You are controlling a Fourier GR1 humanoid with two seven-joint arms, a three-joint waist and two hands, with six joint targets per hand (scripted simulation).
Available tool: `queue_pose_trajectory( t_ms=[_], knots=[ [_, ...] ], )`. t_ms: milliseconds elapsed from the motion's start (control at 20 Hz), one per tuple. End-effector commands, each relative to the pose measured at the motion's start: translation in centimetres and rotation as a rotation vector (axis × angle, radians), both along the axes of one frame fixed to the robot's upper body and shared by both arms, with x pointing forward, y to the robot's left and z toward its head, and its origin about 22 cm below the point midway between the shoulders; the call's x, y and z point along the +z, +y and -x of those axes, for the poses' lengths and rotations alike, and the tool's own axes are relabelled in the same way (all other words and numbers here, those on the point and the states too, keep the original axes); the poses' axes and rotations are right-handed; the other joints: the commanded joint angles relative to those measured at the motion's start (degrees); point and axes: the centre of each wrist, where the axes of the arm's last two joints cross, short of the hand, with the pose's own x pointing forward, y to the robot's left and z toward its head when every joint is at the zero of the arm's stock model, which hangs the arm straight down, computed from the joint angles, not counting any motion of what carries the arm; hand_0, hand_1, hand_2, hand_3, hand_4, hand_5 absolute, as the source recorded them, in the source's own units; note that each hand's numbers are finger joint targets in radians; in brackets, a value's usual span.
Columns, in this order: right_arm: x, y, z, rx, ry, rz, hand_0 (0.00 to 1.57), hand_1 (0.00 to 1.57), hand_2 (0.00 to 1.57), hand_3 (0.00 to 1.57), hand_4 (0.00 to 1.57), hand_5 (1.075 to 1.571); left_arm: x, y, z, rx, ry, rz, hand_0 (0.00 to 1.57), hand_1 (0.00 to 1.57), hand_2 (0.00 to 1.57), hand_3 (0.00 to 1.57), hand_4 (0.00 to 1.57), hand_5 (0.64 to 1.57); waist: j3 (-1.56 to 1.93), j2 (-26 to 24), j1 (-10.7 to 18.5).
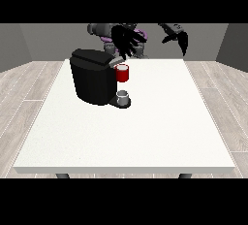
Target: Insert the coffee pod into the coffee machine and close the lid
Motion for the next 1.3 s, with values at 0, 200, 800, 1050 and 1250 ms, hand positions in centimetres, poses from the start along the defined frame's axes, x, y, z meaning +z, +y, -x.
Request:
queue_pose_trajectory(
  t_ms=[0, 200, 800, 1050, 1250],
  knots=[
    [3.5, 4.3, 0.8, 0.185, -0.238, 0.076, 0.0, 0.0, 0.0, 0.0, 0.0, 1.571, 1.6, -0.5, -0.8, -0.036, -0.048, 0.003, 0.0, 0.0, 0.0, 0.0, 0.37, 1.571, -1.43, 3.16, 4.78],
    [6.4, 5.1, 0.0, 0.192, -0.285, 0.111, 0.0, 0.0, 0.0, 0.0, 0.0, 1.571, 2.5, -2.2, -1.0, -0.052, -0.082, 0.008, 0.0, 0.0, 0.0, 0.0, 0.42, 1.571, -1.46, 4.85, 5.6],
    [9.0, 8.5, -1.4, 0.215, -0.312, 0.09, 0.0, 0.0, 0.0, 0.0, 0.0, 1.571, 4.2, -0.4, -2.0, -0.094, -0.124, 0.0, 0.0, 0.0, 0.0, 0.0, 0.27, 1.571, -1.49, 9.13, 7.7],
    [8.4, 6.4, -2.7, 0.193, -0.35, 0.048, 0.0, 0.0, 0.0, 0.0, 0.0, 1.571, 5.9, -2.4, -1.1, -0.126, -0.159, -0.003, 0.0, 0.0, 0.0, 0.0, 0.34, 1.571, -1.44, 9.97, 8.91],
    [3.8, 8.5, -2.8, 0.28, -0.331, 0.03, 0.0, 0.0, 0.0, 0.0, 0.0, 1.571, 4.3, -2.3, -0.3, -0.121, -0.099, 0.004, 0.0, 0.0, 0.0, 0.0, 0.26, 1.571, -1.43, 6.64, 6.06]
  ],
)
